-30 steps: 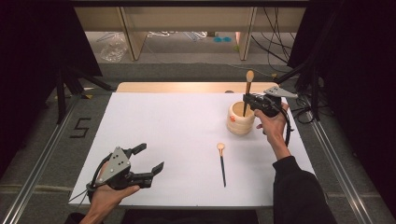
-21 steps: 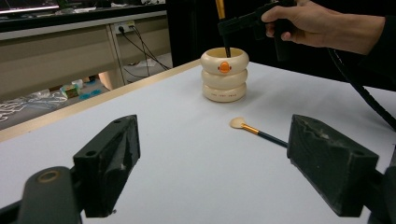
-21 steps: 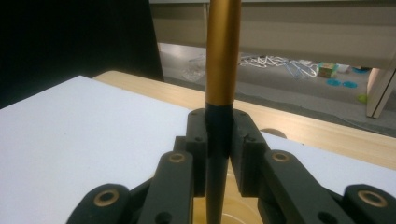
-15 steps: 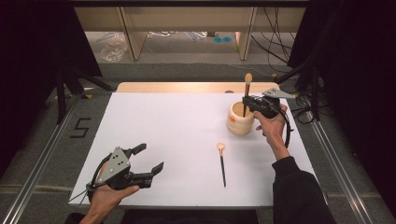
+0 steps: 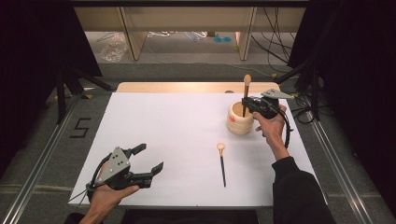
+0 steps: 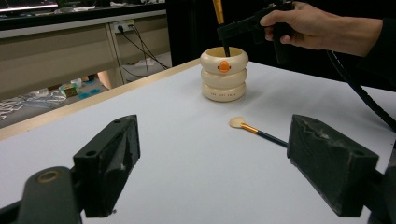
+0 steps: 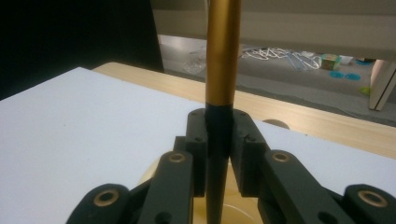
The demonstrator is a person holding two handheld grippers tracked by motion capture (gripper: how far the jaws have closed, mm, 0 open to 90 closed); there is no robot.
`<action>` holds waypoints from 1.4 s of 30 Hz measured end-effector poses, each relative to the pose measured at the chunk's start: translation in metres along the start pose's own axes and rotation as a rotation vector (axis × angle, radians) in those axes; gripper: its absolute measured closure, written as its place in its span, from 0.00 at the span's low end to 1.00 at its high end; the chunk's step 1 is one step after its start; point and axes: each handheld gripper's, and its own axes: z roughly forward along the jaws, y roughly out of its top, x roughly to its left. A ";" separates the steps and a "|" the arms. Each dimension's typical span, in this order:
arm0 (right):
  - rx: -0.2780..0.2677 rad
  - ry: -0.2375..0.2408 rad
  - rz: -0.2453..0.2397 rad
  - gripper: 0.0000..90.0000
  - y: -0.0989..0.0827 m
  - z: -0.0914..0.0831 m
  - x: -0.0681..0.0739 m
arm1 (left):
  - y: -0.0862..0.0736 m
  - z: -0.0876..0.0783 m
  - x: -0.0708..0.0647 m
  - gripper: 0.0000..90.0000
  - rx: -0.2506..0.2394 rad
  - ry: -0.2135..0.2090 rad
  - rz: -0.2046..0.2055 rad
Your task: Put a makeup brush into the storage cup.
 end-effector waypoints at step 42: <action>0.017 -0.050 0.031 0.40 0.014 -0.030 0.012 | 0.001 -0.001 0.002 0.19 -0.008 0.002 -0.002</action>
